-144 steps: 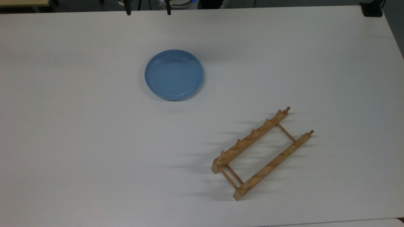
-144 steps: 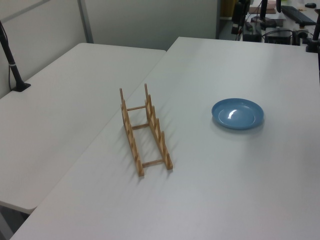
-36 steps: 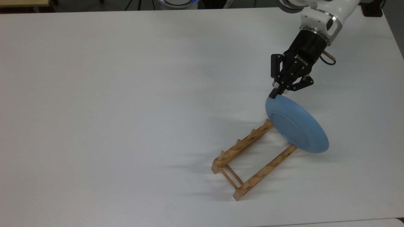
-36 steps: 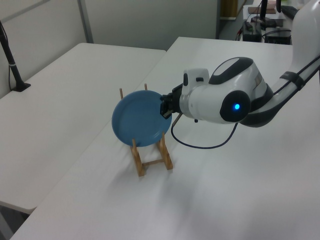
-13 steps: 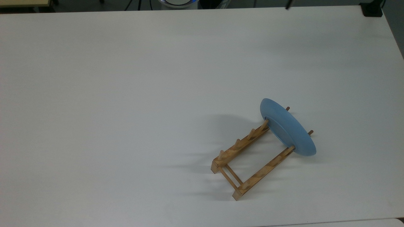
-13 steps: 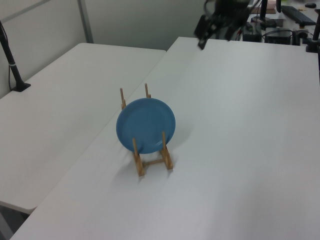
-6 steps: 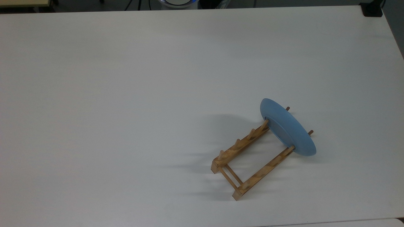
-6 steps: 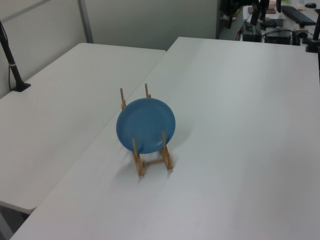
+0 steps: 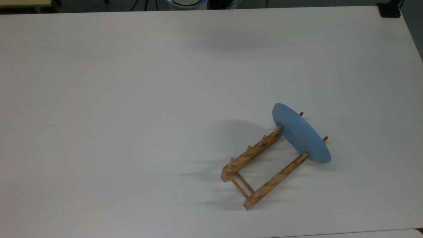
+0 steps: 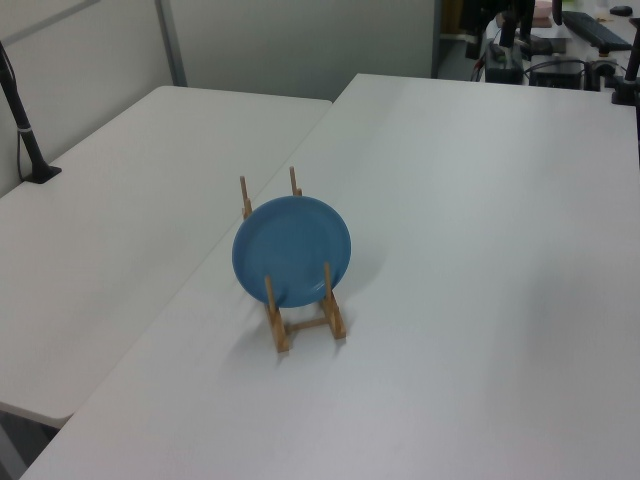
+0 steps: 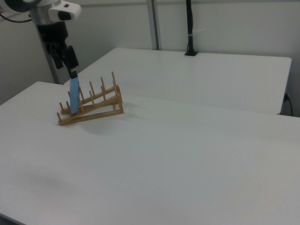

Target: Place plate in plate rack

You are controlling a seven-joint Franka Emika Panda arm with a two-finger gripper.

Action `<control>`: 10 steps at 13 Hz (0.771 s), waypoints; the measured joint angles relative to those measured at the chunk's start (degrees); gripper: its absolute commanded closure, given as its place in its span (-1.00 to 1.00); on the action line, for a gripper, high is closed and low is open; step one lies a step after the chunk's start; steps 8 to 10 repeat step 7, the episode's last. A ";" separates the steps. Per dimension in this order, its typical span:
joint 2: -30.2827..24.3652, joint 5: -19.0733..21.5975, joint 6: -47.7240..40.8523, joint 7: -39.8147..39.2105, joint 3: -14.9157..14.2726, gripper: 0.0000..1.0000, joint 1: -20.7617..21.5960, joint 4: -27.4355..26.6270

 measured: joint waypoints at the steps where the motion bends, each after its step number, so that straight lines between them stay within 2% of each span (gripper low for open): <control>1: 0.03 0.18 0.01 -7.95 -0.02 -1.00 -1.38 -0.02; 2: 0.09 0.21 0.19 -15.51 -0.24 -1.00 -2.61 -0.02; 4: 0.49 0.21 0.74 -25.16 -1.43 -1.00 -3.67 -0.07; 6: 1.38 0.21 3.14 -28.05 -2.08 -1.00 -3.82 -0.11; 10: 1.73 0.21 3.85 -28.16 -2.11 -1.00 -3.82 -0.11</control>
